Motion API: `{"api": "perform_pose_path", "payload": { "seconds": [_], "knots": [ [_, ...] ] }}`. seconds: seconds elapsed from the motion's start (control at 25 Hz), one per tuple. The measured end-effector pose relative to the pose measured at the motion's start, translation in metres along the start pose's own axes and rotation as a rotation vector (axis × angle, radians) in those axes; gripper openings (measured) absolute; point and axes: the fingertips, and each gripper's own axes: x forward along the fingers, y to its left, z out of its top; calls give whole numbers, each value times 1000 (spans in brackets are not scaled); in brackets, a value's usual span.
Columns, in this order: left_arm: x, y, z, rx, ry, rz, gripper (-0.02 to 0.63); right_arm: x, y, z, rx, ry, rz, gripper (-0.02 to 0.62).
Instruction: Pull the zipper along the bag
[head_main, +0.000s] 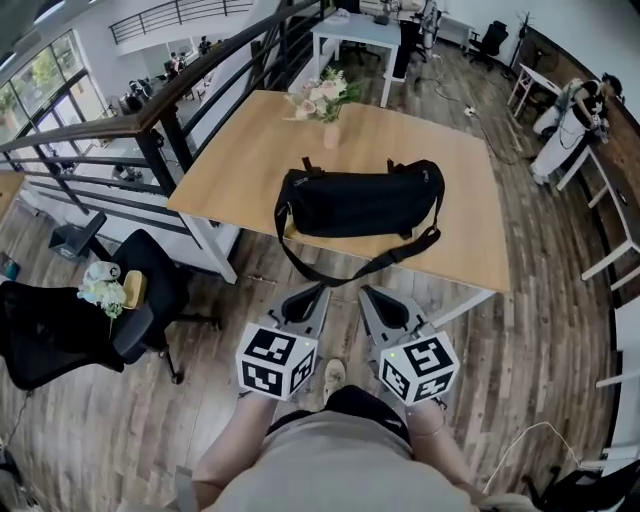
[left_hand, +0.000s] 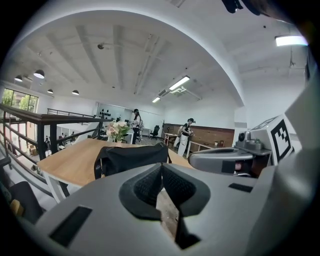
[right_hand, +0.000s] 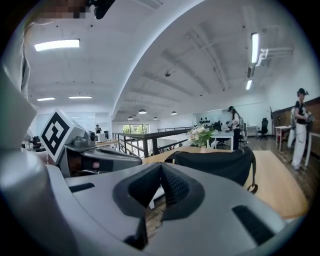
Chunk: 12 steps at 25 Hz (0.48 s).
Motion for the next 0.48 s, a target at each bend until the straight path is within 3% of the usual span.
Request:
{"api": "perform_pose_path", "payload": {
  "seconds": [0.24, 0.48],
  "knots": [
    [62, 20, 22, -11, -21, 40, 20, 37, -66, 20, -4, -8, 11, 8],
    [93, 32, 19, -35, -7, 91, 20, 68, -90, 19, -2, 16, 75, 8]
  ]
}}
